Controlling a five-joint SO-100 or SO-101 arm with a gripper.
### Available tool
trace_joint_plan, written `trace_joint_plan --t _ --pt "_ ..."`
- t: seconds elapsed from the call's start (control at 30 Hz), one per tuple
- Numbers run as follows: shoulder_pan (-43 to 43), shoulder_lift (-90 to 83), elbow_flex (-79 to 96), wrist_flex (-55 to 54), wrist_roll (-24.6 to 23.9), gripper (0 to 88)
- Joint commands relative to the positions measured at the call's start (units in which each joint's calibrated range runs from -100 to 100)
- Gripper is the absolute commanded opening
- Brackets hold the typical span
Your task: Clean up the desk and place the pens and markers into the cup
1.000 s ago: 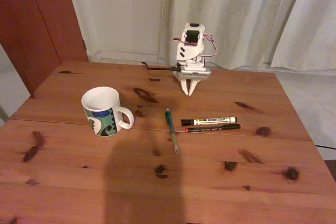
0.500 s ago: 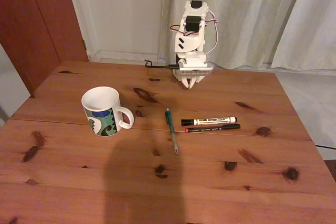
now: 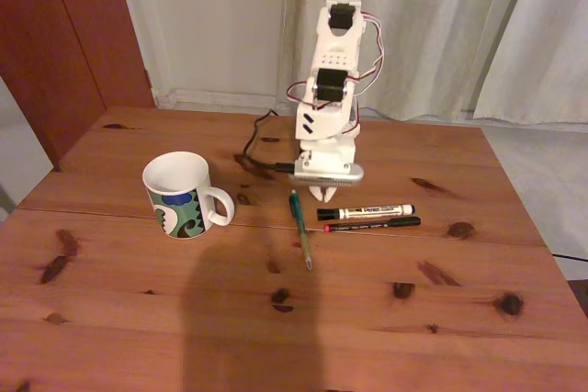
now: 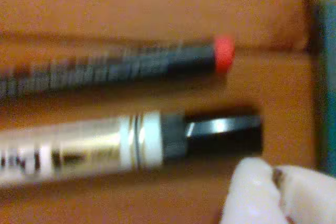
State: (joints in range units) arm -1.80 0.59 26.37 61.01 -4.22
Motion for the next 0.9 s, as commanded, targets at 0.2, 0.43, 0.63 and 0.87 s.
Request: trace_joint_plan --t 0.2,0.43,0.63,0.87 --pt "2.3 5.7 -10.5 -1.4 0.3 0.8" --pt "3.7 6.1 -10.8 -1.4 2.6 0.8" --pt "6.0 6.2 -10.6 -1.4 6.0 0.8" --pt "6.9 6.3 -10.3 -2.0 6.6 0.8"
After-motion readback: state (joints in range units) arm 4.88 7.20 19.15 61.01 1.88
